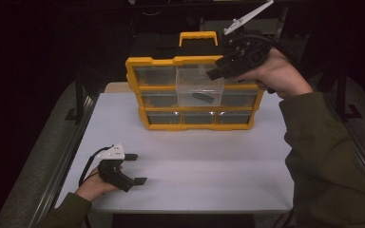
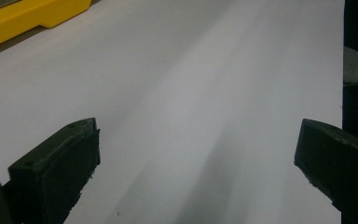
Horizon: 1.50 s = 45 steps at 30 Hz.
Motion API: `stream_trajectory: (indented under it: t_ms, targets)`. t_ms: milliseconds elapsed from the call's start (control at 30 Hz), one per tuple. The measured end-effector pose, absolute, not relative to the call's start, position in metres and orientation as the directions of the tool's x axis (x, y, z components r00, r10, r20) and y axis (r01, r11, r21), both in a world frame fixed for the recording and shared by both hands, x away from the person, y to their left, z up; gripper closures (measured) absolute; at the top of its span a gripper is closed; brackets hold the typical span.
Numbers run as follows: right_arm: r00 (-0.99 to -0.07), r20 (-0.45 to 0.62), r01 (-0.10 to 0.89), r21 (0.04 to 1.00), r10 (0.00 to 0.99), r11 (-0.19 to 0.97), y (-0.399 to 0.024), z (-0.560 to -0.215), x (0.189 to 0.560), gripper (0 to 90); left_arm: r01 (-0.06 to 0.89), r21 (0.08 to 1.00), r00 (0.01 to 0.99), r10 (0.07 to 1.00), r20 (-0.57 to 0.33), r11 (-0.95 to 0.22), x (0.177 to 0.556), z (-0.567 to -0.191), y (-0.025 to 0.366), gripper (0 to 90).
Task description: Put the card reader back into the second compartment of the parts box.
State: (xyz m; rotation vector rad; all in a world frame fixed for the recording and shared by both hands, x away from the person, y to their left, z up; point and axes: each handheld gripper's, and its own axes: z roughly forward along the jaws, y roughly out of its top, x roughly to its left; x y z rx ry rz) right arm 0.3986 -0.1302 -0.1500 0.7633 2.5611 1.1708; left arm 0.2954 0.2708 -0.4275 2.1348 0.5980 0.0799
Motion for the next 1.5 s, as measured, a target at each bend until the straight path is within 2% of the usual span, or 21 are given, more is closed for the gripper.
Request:
stream_trajectory:
  t_ms: [700,1500]
  targets:
    - [-0.837,0.059,0.387,0.765,0.544,0.514,-0.155,-0.180,0.380,27.6,0.392,0.783,0.879,0.448,-0.164,-0.483,0.296,-0.428,0.271,0.0]
    - [-0.823,0.045,0.395,0.762,0.566,0.513,-0.154,-0.252,0.364,18.3,0.391,0.785,0.876,0.457,-0.156,-0.481,0.295,-0.428,0.271,0.0]
